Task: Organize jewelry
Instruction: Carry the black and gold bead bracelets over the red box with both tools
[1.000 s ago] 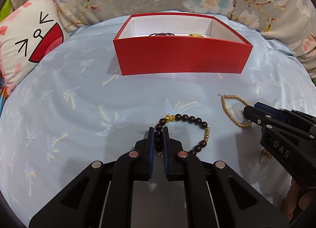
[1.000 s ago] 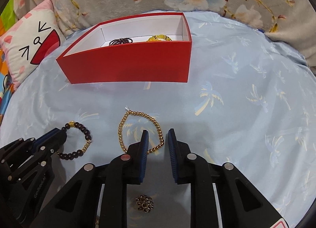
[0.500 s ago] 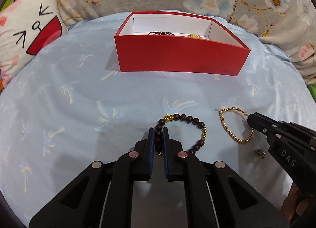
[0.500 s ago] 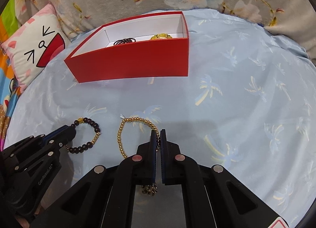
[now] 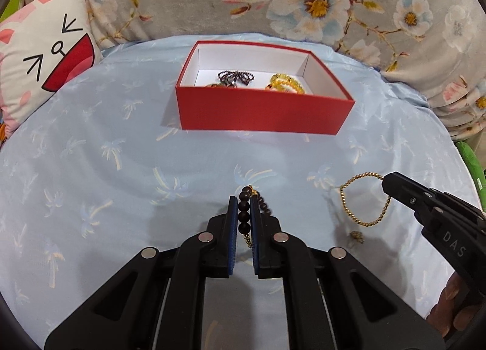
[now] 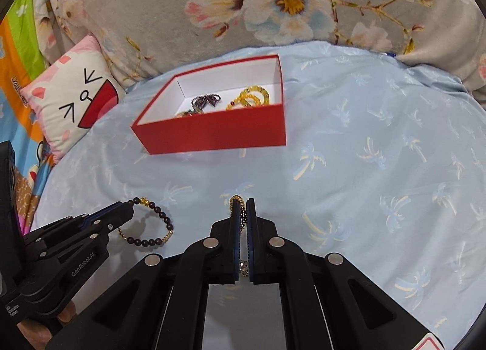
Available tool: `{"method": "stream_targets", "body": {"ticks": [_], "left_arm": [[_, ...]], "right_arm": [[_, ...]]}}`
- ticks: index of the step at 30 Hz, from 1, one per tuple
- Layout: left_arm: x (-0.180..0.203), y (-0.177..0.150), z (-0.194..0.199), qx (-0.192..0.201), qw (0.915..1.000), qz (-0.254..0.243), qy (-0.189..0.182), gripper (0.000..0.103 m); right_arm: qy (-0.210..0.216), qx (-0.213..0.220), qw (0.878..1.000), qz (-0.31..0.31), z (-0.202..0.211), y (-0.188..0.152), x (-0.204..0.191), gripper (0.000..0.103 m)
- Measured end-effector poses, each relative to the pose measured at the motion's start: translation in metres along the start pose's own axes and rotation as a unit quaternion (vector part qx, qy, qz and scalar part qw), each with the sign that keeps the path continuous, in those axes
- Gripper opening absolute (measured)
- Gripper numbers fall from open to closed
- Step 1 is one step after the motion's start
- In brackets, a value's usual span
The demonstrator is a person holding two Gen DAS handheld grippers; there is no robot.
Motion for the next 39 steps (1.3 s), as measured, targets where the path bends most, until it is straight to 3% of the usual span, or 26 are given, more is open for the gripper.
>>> {"method": "stream_targets", "body": {"ticks": [10,21,32,39], "left_arm": [[0.016,0.038,0.030,0.031,0.9992,-0.023,-0.009,0.008],[0.024,0.120,0.031,0.083,0.9950,-0.056,0.006,0.008],[0.005,0.183,-0.003,0.098,0.9934,-0.056,0.021,0.008],[-0.014,0.197,-0.036,0.084,0.9959,-0.030,0.015,0.008]], "right_arm": [[0.015,0.041,0.999,0.014,0.026,0.032,-0.013,0.003],[0.022,0.093,0.995,0.022,0.024,0.107,-0.024,0.003],[0.032,0.085,0.996,0.010,-0.029,0.162,-0.031,0.003],[0.038,0.059,0.997,0.013,-0.073,0.167,-0.037,0.003]]}}
Point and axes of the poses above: each gripper's, at about its wrist camera, not at the fingertips, and z roughly against the way its jaws point, x to its right, y to its top, the point moved 8 cm from there along -z, roughly the way its jaws point, and after that the axes turned 7 degrees about -y, right-handed, at the moved point
